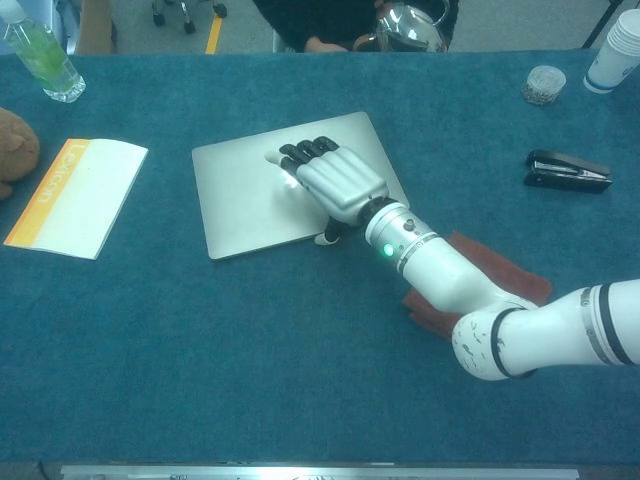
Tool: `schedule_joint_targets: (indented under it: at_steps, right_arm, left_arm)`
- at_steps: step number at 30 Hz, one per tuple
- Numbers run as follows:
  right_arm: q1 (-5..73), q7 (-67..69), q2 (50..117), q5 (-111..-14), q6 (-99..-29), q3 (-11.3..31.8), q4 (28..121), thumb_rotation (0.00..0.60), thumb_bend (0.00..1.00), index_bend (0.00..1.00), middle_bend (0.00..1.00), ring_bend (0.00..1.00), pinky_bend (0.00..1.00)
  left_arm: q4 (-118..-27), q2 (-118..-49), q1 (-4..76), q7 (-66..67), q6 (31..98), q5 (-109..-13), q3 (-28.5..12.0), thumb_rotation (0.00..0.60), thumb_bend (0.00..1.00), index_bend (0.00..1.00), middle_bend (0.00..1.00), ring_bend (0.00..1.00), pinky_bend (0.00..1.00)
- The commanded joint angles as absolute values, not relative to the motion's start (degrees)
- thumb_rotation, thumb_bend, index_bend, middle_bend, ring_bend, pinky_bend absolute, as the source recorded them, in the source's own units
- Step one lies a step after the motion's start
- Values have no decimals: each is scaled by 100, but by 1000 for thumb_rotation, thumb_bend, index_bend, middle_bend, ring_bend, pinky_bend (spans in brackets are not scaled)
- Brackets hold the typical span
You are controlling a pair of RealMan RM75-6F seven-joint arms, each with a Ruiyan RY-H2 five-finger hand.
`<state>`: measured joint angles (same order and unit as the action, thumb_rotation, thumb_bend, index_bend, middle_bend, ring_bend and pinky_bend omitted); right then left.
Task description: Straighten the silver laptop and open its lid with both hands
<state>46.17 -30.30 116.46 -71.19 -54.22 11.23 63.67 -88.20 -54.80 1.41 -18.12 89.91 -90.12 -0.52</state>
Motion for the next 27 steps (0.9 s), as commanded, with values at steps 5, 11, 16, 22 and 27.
schedule_joint_targets:
  at_steps: [5, 11, 16, 22, 27]
  right_arm:
    - [4656, -3050, 11637, -7146, -5435, 1144, 6410, 600, 109, 0, 54, 0, 65]
    - [4708, -3123, 11626, -7166, -5444, 1165, 6464, 600, 185, 0, 54, 0, 65]
    - [4725, -3196, 11621, -7165, -5443, 1145, 6477, 600, 237, 0, 54, 0, 65]
    - [4763, -3300, 11568, -7206, -5469, 1142, 6540, 600, 379, 0, 54, 0, 65]
    - [4839, -3457, 11487, -7237, -5480, 1185, 6635, 600, 458, 0, 54, 0, 65]
  left_arm:
    - [-8768, -5507, 157, -1816, 8959, -9026, -40, 600, 396, 151, 102, 41, 128]
    - [-8656, -5550, 223, -1807, 8852, -9119, 11, 600, 396, 151, 103, 41, 127]
    - [-8575, -5608, 287, -1827, 8785, -9186, 33, 600, 396, 151, 103, 41, 128]
    - [-8509, -5662, 384, -1834, 8651, -9234, 60, 600, 396, 151, 105, 41, 128]
    - [-8429, -5703, 482, -1869, 8525, -9327, 110, 600, 396, 162, 112, 42, 127]
